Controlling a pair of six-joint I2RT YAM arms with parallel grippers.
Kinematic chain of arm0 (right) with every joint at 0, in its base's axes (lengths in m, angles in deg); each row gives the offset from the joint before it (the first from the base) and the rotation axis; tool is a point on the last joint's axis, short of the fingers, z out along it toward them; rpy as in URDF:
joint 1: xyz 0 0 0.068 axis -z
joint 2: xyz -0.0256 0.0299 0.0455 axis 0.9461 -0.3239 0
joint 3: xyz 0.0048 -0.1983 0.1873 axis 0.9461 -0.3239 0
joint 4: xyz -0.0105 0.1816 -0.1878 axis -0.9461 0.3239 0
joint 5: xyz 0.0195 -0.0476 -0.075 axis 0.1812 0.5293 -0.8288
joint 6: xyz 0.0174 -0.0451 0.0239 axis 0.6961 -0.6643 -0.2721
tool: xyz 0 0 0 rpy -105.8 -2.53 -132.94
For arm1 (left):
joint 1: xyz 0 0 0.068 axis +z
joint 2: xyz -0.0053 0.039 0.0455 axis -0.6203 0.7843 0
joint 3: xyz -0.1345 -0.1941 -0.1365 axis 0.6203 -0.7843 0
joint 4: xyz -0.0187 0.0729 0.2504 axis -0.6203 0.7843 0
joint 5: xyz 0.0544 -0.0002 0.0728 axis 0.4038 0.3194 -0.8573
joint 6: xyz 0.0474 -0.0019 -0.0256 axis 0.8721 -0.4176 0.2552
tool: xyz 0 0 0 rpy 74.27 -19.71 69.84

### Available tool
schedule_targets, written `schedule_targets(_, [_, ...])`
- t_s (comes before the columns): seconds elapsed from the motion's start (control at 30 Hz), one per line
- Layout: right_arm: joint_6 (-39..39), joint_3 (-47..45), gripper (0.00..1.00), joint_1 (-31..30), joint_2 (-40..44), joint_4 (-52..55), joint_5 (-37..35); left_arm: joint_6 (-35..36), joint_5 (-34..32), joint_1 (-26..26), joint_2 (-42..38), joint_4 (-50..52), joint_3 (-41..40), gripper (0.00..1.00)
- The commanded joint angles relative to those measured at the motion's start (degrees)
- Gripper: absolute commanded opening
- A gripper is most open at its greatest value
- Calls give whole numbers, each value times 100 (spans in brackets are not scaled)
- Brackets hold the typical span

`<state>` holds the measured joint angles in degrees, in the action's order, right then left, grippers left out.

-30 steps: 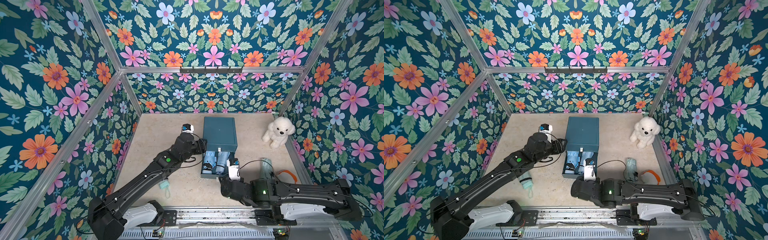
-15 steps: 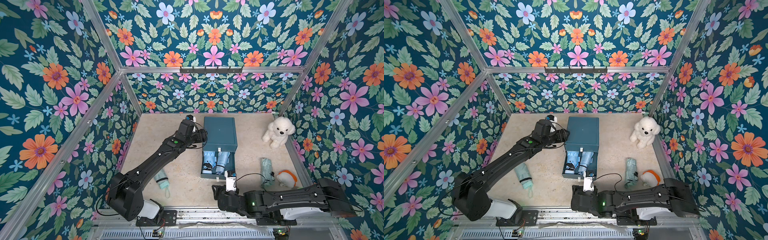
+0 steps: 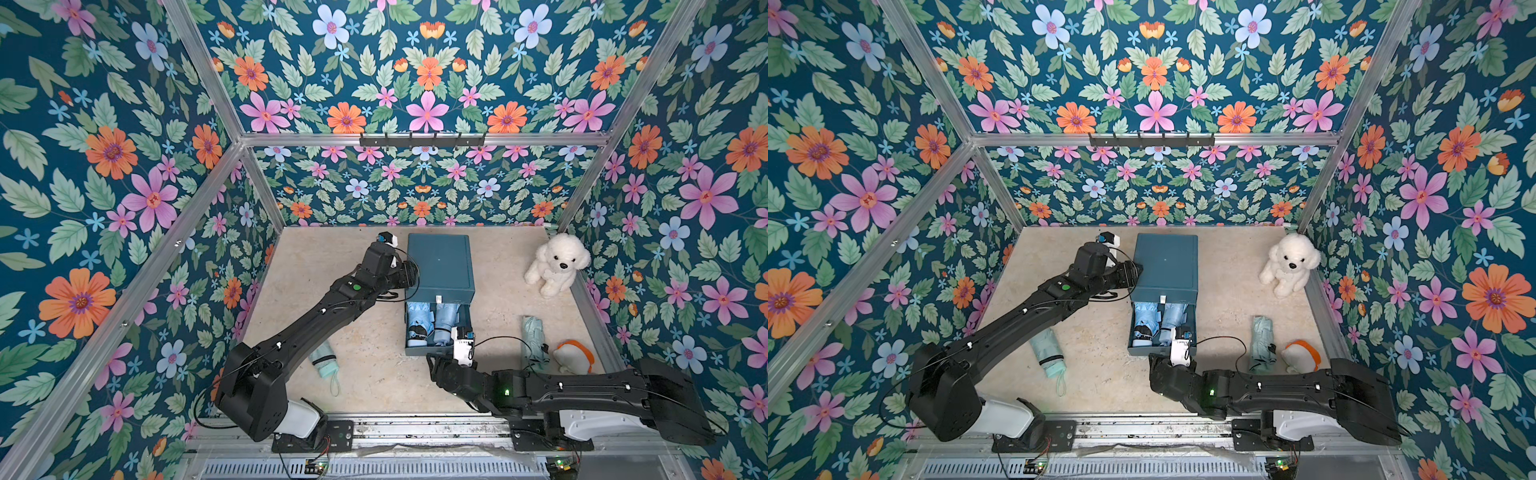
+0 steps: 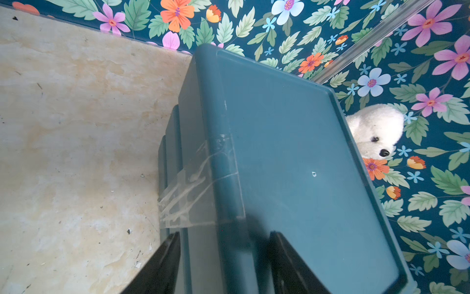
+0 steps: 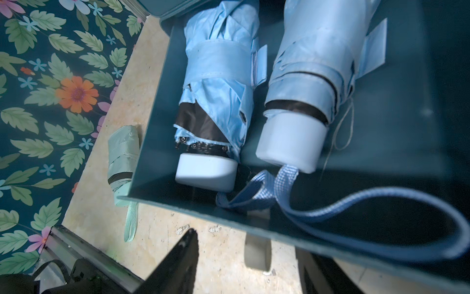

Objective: Place the umbrella in the drawer by color
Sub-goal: Close the drawer in the storage box.

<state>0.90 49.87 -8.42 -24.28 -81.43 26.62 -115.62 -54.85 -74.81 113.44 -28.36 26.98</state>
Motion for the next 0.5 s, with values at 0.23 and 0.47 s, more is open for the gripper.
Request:
schedule_targets(0.23, [-1224, -480, 62, 509, 335, -1560, -62, 269, -184, -79, -275, 754, -351, 56])
schedule_targets(0.47, [-2000, -652, 62, 1286, -50, -3044, 627, 382, -144, -78, -194, 718, -383, 52])
